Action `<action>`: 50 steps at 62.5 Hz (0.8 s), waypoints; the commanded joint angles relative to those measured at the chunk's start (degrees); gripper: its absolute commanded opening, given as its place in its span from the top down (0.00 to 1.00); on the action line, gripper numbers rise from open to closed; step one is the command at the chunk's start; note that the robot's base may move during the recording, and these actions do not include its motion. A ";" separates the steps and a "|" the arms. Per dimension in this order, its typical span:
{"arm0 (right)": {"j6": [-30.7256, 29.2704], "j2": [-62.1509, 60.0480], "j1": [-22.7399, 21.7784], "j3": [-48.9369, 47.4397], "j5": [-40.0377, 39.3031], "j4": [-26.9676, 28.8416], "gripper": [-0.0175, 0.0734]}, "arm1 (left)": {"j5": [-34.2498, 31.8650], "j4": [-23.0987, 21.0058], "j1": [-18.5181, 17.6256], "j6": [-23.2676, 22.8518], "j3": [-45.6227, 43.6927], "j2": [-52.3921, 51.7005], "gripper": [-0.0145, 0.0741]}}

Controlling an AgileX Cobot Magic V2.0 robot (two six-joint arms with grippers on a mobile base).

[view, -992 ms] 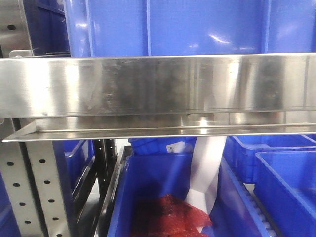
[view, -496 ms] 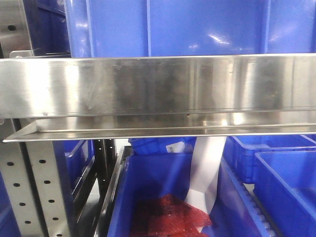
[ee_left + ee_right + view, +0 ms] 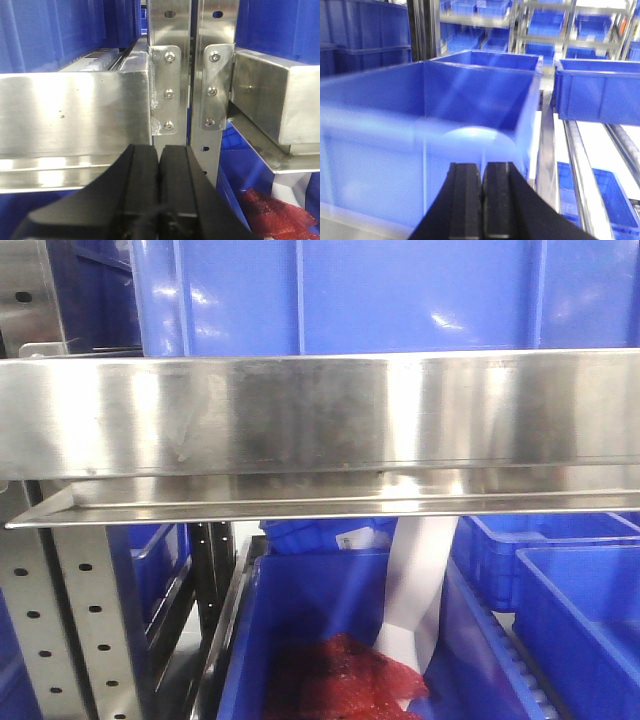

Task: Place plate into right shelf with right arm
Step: 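Open the right gripper and withdraw it from the bin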

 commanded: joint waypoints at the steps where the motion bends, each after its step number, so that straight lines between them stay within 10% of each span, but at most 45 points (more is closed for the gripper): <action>1: -0.30 -4.02 -0.17 2.28 -5.63 -0.35 0.78 | -4.79 -0.45 0.02 -0.16 0.45 -0.51 0.89; 50: -2.39 -9.06 -5.75 11.83 -7.80 0.02 0.78 | -4.79 -0.45 0.02 -0.16 0.45 -0.51 0.89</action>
